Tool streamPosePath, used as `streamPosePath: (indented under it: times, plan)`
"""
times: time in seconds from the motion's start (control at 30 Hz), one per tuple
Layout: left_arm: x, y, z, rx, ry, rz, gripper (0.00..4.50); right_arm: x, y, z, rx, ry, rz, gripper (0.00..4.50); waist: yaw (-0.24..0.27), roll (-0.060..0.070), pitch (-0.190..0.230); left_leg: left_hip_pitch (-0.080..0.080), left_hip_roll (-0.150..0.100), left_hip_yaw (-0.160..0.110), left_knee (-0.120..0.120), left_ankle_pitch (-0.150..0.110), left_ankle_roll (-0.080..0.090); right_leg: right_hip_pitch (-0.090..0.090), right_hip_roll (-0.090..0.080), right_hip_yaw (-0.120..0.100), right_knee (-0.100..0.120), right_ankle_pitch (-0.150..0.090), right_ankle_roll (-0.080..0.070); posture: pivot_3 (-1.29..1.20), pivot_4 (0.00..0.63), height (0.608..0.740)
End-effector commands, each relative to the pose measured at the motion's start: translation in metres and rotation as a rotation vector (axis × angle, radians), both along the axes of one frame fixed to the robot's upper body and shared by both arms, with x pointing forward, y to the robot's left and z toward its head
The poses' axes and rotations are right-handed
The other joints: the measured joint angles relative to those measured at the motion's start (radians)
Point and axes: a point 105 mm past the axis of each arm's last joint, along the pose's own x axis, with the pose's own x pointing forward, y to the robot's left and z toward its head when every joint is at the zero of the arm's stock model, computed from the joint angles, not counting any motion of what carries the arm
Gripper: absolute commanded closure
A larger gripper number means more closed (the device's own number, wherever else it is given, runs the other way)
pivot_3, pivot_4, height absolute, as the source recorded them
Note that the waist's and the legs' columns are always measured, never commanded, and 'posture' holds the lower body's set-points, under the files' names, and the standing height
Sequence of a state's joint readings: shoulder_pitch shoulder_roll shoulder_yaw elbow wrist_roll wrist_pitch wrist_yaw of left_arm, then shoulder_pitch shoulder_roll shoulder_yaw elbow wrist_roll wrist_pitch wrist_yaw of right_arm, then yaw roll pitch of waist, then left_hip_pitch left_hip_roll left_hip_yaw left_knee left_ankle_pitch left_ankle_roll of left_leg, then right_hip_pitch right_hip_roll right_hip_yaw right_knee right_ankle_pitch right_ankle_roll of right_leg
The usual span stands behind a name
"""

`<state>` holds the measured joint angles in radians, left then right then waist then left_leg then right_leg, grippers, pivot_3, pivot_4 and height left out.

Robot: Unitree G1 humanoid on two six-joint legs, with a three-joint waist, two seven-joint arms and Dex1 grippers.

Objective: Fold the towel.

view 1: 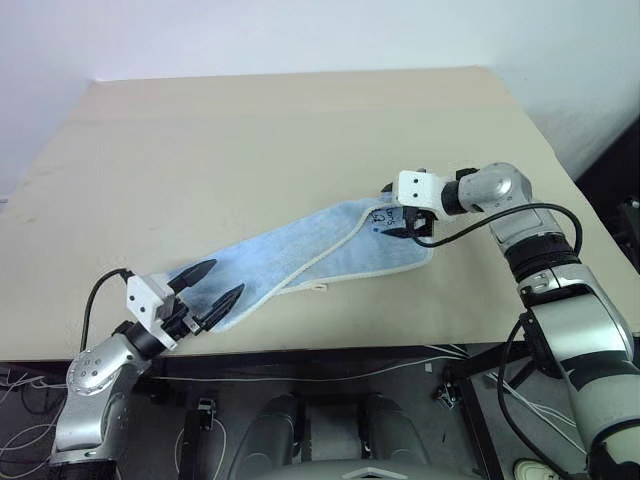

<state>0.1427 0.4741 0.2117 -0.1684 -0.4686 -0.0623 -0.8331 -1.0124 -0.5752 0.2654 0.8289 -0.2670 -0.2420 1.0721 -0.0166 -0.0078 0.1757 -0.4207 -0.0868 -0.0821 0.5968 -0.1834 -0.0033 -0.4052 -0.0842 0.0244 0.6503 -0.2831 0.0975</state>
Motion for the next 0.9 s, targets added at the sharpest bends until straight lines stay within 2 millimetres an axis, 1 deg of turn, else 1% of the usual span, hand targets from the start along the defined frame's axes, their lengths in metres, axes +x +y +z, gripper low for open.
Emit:
streamPosePath:
  times: [0.03,0.13,0.23,0.37,0.4,0.57,0.73,0.87,0.9]
  plan:
    - [0.002,-0.004,0.013,0.010,-0.037,-0.010,0.85,0.015,-0.017,0.016,-0.027,-0.123,-0.091,0.03,0.000,0.000,0.000,0.000,0.000,0.000,0.000,0.000,0.000,0.000,0.000,0.000,0.000,0.000,0.000,0.00,0.150,0.740]
    - [0.003,-0.005,0.015,0.009,-0.037,-0.010,0.85,0.025,-0.025,0.023,-0.011,-0.166,-0.158,0.03,-0.002,0.000,0.000,0.000,0.000,0.000,0.000,0.000,0.000,0.000,0.000,0.000,0.000,0.000,0.000,0.00,0.150,0.740]
    - [0.002,-0.008,0.019,0.007,-0.041,-0.011,0.85,0.032,-0.035,0.024,-0.053,-0.217,-0.205,0.03,-0.004,0.000,0.000,0.000,0.000,0.000,0.000,0.000,0.000,-0.001,0.000,0.000,0.000,0.000,0.000,0.00,0.150,0.740]
    - [0.001,-0.012,0.024,0.007,-0.043,-0.004,0.85,0.038,-0.040,0.025,-0.072,-0.270,-0.248,0.03,-0.003,0.000,0.000,0.000,0.000,0.000,0.000,0.000,0.000,0.000,0.000,0.000,0.000,0.000,0.000,0.00,0.150,0.740]
    - [0.001,-0.013,0.027,0.001,-0.047,0.002,0.85,0.040,-0.039,0.025,-0.065,-0.285,-0.264,0.03,-0.003,0.000,0.000,0.000,0.000,0.000,0.000,0.000,0.000,0.000,0.000,0.000,0.000,0.000,0.000,0.00,0.150,0.740]
    - [-0.001,-0.019,0.033,0.001,-0.049,0.011,0.85,0.042,-0.022,0.027,0.008,-0.287,-0.238,0.03,-0.006,0.000,0.000,0.000,0.000,0.001,0.000,0.000,0.000,0.000,0.001,0.001,0.000,0.000,0.000,0.00,0.150,0.740]
    - [-0.001,-0.020,0.038,0.003,-0.051,0.021,0.85,0.045,-0.015,0.022,-0.005,-0.298,-0.240,0.03,-0.004,0.000,0.000,0.000,0.000,0.001,0.000,0.000,0.000,0.000,0.002,0.000,0.000,0.000,0.000,0.00,0.150,0.740]
    - [-0.001,-0.019,0.040,0.005,-0.052,0.027,0.85,0.045,-0.008,0.021,-0.009,-0.312,-0.217,0.03,-0.003,0.000,0.000,0.000,0.000,0.001,0.000,0.000,0.000,0.000,0.002,0.000,0.000,0.000,0.000,0.00,0.150,0.740]
    - [-0.001,-0.018,0.040,0.006,-0.052,0.027,0.85,0.045,-0.007,0.022,-0.005,-0.312,-0.218,0.40,-0.003,0.000,0.000,0.000,0.000,0.001,0.000,0.000,0.000,0.000,0.002,0.000,0.000,0.000,0.000,0.00,0.150,0.740]
